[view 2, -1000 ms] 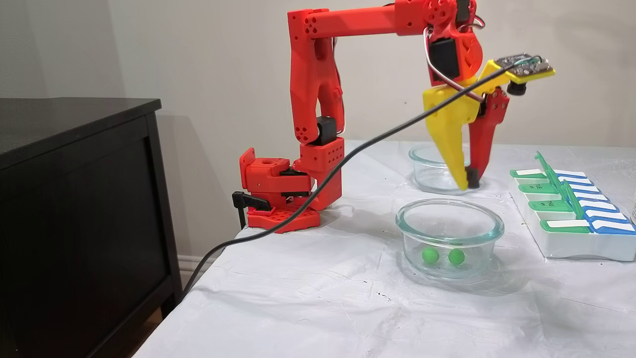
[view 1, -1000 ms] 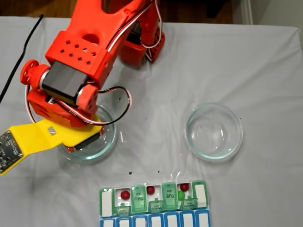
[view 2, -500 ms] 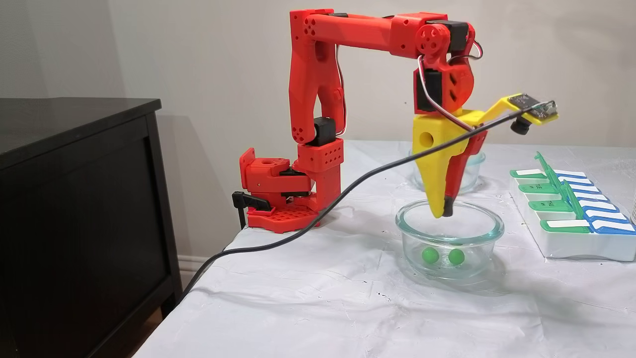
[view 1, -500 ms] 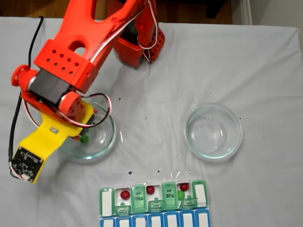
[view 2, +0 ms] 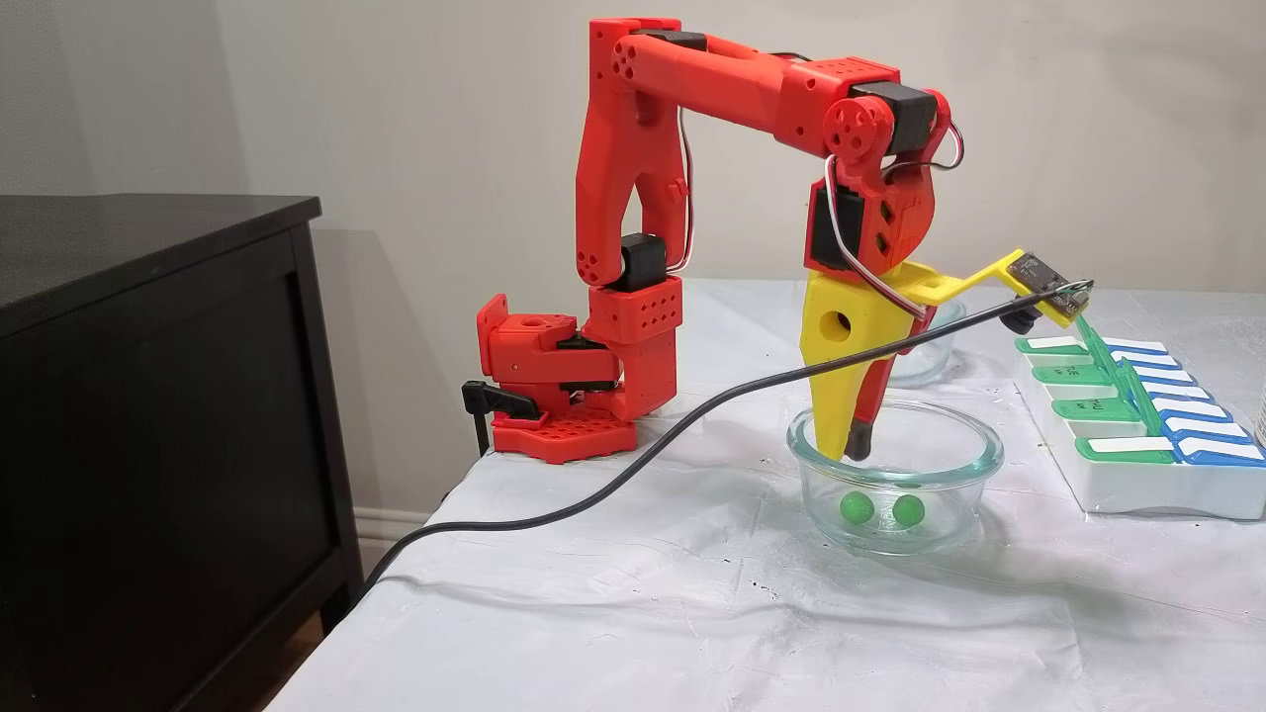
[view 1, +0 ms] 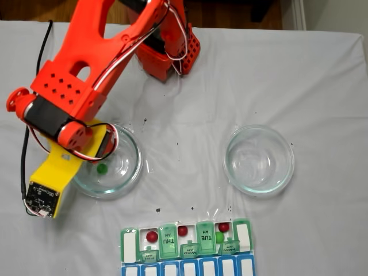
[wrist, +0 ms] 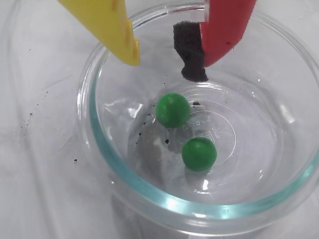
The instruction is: Sort medicines into box.
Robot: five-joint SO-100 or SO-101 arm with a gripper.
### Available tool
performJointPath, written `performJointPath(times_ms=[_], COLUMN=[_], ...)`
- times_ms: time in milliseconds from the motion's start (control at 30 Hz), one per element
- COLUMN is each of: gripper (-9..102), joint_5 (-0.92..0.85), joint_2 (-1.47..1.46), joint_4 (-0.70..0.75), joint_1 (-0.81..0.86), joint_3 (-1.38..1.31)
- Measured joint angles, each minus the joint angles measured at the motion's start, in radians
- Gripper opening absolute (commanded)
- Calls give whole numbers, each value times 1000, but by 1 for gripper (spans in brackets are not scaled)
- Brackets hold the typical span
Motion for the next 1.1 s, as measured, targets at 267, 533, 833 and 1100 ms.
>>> performJointPath(times_ms=[267, 533, 833, 1100], gripper=[22, 22, 22, 22], joint_5=[6, -14, -51, -109], joint_2=[-15, -15, -15, -15], joint_4=[-55, -127, -166, -167], joint_1=[0, -5, -5, -5], joint_3=[15, 77, 83, 112])
